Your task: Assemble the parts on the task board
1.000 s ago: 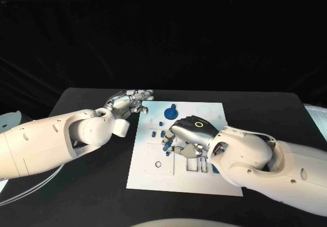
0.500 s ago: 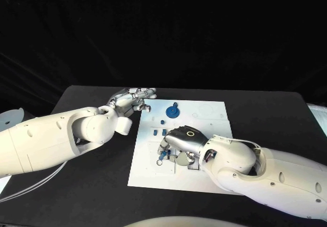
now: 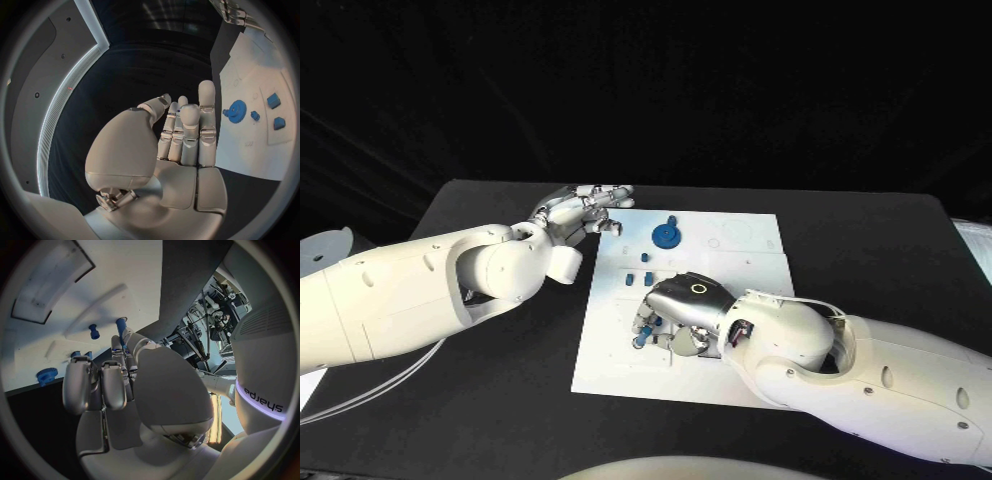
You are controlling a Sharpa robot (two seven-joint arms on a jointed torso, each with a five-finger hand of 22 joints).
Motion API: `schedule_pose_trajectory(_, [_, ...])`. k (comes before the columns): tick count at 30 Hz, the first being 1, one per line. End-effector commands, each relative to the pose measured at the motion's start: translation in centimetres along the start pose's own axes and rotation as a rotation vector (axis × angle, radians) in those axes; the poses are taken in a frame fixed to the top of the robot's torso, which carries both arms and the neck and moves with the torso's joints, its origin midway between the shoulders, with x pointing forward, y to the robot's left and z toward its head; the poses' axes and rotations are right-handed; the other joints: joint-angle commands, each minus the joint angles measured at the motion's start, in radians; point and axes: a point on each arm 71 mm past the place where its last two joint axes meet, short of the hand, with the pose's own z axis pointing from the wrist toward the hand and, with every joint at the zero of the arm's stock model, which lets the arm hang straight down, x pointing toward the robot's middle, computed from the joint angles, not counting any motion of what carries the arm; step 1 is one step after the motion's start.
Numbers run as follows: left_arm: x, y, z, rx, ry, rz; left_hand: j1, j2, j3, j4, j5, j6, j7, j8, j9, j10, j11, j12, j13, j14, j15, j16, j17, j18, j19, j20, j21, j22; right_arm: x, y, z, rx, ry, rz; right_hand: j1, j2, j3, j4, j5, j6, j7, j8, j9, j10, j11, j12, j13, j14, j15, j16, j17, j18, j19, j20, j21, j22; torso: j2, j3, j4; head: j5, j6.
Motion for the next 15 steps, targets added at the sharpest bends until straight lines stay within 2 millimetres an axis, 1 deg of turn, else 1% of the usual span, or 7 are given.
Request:
schedule_pose_trajectory(1, [0.26, -0.05, 0.05, 0.005, 0.022, -0.004, 0.0, 0.005, -0.004, 0.0, 0.002, -0.008, 0.0, 0.006, 0.0, -0.006, 0.002, 0.001, 0.001, -0.008, -0.001, -0.006, -0.001, 0.011, 0.004, 0.001, -0.005, -0.001, 0.34, 0.12, 0.09, -0.01, 0.026, -0.016, 0.0, 0.006, 0.009, 0.0, 0.002, -0.002, 0.008, 0.004, 0.002, 0.033, -0.027, 0.0, 0.0, 0.053, -0.002, 0.003, -0.001, -0.004, 0.003, -0.003, 0.001, -0.001, 0.0, 0.0001, -0.0002, 0.0, -0.001])
schedule_pose_trajectory(7, [0.27, -0.04, 0.04, 0.005, 0.022, -0.004, 0.0, 0.005, -0.004, 0.0, 0.002, -0.008, 0.0, 0.006, 0.0, -0.006, 0.002, 0.001, 0.001, -0.008, -0.001, -0.006, -0.001, 0.011, 0.004, 0.001, -0.005, -0.001, 0.64, -0.11, 0.39, 0.003, 0.043, -0.025, -0.001, 0.005, 0.009, -0.001, 0.002, -0.002, 0.008, 0.003, 0.002, 0.033, -0.026, -0.001, 0.0, 0.053, -0.002, 0.003, 0.0, -0.004, 0.002, -0.003, 0.001, -0.001, 0.0, -0.0004, 0.0002, -0.001, -0.002])
schedule_pose_trajectory(11, [0.27, -0.04, 0.04, 0.004, 0.023, -0.004, 0.0, 0.005, -0.004, 0.0, 0.002, -0.008, 0.0, 0.006, 0.0, -0.006, 0.002, 0.001, 0.001, -0.008, -0.001, -0.006, -0.001, 0.011, 0.004, 0.001, -0.005, -0.001, 0.8, -0.11, 0.61, 0.006, 0.046, -0.027, -0.001, 0.005, 0.009, -0.001, 0.002, -0.002, 0.008, 0.003, 0.002, 0.033, -0.026, -0.001, 0.0, 0.053, -0.002, 0.003, 0.0, -0.004, 0.002, -0.003, 0.001, -0.001, 0.0, -0.0005, 0.0018, 0.0, -0.002])
schedule_pose_trajectory(15, [0.25, -0.04, 0.03, 0.004, 0.023, -0.004, 0.0, 0.005, -0.004, 0.0, 0.002, -0.008, 0.0, 0.006, 0.0, -0.006, 0.002, 0.001, 0.001, -0.008, -0.001, -0.006, -0.001, 0.011, 0.004, 0.001, -0.005, -0.001, 1.02, 0.0, 0.8, 0.004, 0.057, -0.03, -0.003, 0.004, 0.009, -0.001, 0.002, -0.001, 0.008, 0.003, 0.002, 0.033, -0.026, -0.002, 0.0, 0.053, -0.001, 0.003, -0.001, -0.004, 0.002, -0.003, 0.002, 0.0, 0.0, -0.0008, 0.001, 0.001, -0.003])
